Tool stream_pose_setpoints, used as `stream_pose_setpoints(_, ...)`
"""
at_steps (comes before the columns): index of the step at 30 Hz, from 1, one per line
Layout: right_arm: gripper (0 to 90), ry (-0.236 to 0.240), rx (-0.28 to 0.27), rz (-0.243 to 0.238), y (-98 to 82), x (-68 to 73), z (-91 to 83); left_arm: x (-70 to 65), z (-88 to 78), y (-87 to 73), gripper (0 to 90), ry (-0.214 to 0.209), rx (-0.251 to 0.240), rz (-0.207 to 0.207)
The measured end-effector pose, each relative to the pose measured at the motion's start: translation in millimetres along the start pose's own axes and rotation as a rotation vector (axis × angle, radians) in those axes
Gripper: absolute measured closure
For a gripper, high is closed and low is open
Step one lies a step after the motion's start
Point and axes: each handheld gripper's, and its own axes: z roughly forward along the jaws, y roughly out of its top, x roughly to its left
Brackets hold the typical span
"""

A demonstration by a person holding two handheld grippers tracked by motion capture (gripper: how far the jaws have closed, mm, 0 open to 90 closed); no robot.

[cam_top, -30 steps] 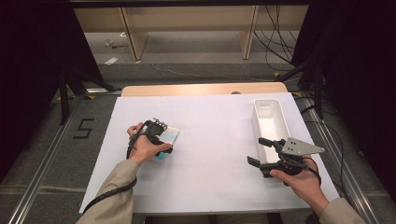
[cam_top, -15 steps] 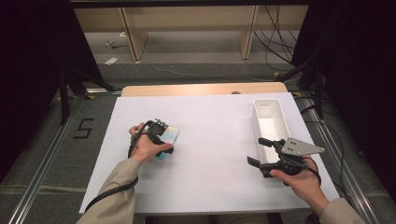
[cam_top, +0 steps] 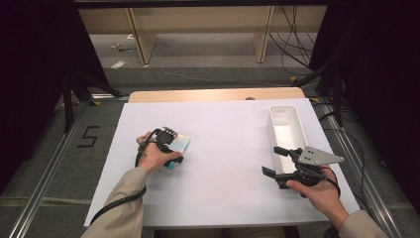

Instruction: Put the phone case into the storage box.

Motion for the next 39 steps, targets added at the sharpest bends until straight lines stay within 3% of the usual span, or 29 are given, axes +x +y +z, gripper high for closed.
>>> stream_pose_setpoints(19,18.9,0.003,-0.001,0.002,-0.3,0.2,0.4,1.1,-1.6,0.8,12.9,-0.045,0.024,-0.049)
stream_pose_setpoints(39,18.9,0.002,0.002,0.0,-0.1,0.4,0.0,1.6,-2.5,-0.3,15.5,-0.043,0.022,-0.072)
